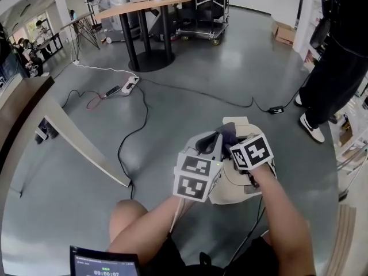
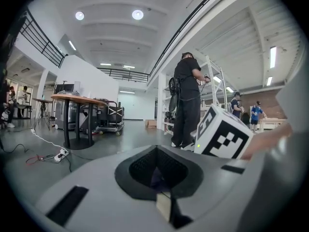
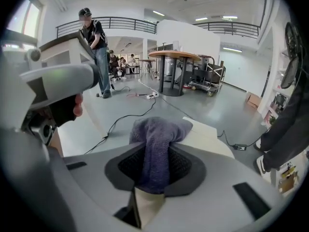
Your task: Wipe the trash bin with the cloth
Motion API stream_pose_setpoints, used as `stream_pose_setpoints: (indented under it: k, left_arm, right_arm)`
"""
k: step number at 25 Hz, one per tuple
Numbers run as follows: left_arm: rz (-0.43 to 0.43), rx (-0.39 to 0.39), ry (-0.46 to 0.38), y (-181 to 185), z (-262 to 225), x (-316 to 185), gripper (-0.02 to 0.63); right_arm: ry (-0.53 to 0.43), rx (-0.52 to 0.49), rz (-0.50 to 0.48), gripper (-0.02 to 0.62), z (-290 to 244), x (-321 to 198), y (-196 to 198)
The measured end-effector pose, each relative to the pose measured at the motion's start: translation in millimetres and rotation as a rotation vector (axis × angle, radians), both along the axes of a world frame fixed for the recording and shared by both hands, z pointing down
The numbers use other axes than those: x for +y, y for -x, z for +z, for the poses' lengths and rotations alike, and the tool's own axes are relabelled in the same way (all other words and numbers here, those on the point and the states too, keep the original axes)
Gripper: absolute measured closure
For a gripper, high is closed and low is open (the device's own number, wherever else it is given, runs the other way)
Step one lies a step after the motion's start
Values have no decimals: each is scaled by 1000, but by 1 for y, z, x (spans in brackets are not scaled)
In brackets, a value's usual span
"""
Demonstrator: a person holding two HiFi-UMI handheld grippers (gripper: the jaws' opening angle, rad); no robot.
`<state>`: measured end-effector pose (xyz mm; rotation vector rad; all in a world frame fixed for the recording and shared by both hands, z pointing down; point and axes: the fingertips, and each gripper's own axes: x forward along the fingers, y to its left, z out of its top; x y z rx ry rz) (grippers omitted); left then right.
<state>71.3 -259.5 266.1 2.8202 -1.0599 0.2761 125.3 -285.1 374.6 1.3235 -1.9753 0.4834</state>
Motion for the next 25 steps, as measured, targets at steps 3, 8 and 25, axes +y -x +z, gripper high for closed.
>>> stream_pose_setpoints:
  k: [3,8,25]
  left_arm:
    - [6,-3,0,-6,3,4,606]
    - [17,-4,-1,-17,0,8,606]
    - [93,-24,46,-66,25,15,606]
  right_arm:
    - [-4,-5,23,503,1,-1,-9]
    - [-8,9,80,503,-1,-2,-38]
    - [-31,-24,268,503,8,13,-136]
